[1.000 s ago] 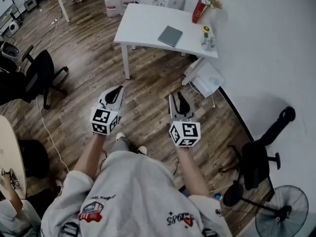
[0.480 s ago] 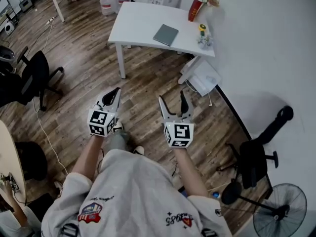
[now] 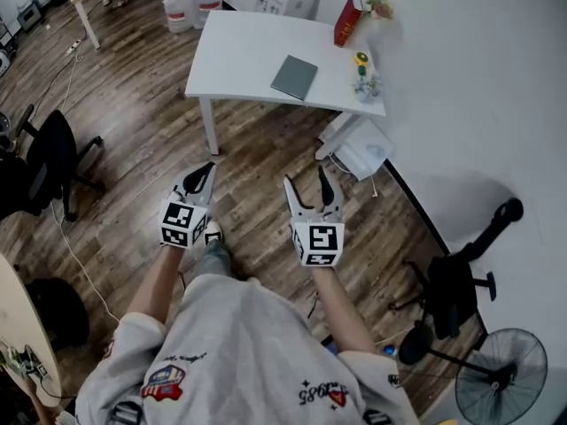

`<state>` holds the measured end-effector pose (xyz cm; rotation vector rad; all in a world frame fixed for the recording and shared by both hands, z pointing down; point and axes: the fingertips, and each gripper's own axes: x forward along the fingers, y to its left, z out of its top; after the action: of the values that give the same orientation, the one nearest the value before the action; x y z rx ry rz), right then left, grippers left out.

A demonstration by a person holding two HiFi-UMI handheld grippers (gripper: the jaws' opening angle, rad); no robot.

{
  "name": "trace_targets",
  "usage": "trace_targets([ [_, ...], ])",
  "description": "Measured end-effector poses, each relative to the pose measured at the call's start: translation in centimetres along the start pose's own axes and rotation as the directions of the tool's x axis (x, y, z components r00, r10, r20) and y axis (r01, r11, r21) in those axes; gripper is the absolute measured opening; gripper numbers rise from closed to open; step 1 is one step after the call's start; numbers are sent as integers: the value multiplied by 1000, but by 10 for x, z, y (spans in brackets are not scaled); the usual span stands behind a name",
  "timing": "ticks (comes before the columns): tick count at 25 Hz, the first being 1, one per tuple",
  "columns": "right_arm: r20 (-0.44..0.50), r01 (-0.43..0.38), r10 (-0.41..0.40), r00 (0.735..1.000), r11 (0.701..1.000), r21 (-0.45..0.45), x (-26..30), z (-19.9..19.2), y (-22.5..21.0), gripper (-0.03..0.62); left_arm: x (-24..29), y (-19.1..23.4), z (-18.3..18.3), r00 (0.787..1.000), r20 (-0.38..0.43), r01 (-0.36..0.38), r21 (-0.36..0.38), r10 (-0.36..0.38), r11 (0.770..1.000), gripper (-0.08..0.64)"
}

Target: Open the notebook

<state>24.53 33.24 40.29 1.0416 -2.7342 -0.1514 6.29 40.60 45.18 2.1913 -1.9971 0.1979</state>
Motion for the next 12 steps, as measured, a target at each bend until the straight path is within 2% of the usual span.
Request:
trace_targets([
  [5, -61, 54, -55, 997, 998, -13, 78, 13, -10, 285, 55, 61, 23, 996, 10, 93, 22, -94, 995, 5],
  [10, -80, 100, -103, 992, 994, -35, 149, 27, -10, 276, 104, 140, 40, 995, 0, 102, -20, -102, 995, 5],
  [12, -92, 115, -118, 989, 993, -38, 171, 27, -6, 273, 117, 157, 43, 991, -10, 131, -6, -131, 991, 5],
])
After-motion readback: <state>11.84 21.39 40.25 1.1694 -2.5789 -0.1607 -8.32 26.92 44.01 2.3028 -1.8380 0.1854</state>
